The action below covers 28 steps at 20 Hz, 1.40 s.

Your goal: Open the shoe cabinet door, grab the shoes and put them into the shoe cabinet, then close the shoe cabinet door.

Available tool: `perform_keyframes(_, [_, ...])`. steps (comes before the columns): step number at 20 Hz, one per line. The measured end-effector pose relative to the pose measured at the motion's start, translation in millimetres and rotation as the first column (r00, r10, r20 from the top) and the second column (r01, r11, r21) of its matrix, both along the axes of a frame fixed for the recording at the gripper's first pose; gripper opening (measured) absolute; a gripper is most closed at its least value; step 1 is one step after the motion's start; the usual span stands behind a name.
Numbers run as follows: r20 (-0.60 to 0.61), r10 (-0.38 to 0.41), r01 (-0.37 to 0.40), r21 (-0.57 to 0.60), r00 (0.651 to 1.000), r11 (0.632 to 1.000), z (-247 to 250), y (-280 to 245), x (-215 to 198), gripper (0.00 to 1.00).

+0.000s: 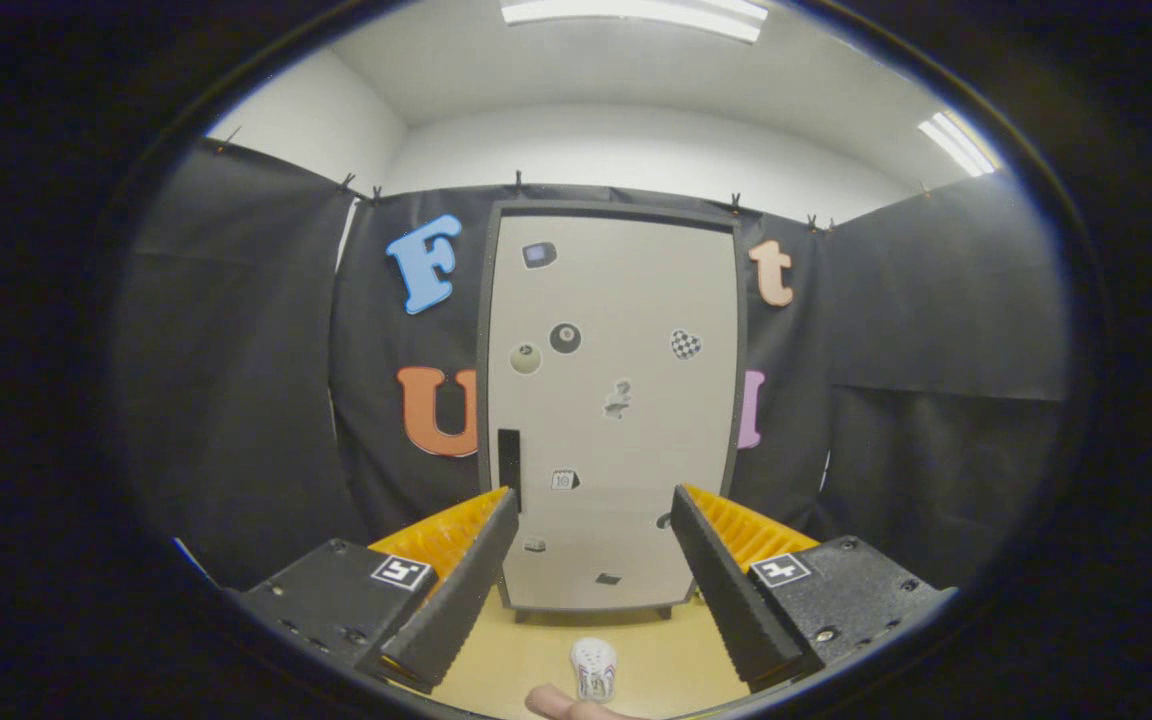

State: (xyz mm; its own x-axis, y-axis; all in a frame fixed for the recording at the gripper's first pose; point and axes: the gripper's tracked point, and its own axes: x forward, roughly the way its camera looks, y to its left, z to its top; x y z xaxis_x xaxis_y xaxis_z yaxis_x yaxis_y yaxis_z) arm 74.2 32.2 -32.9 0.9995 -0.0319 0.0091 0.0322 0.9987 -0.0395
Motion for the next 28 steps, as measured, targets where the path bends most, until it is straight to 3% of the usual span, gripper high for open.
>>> perform_keyframes(13, [-0.058,0.113,-0.114,-0.017,0.992,0.993,-32,62,175,1.0])
perform_keyframes(18, [-0.123,0.1,-0.102,-0.008,0.987,0.995,-55,65,251,1.0])
perform_keyframes(22, [-0.183,0.114,-0.111,0.029,0.976,0.993,-77,69,279,0.99])
perform_keyframes(25, [-0.174,0.112,-0.105,0.045,0.978,0.993,-79,72,278,0.74])
perform_keyframes(28, [-0.171,0.122,-0.123,0.007,0.978,0.992,-79,82,280,0.6])
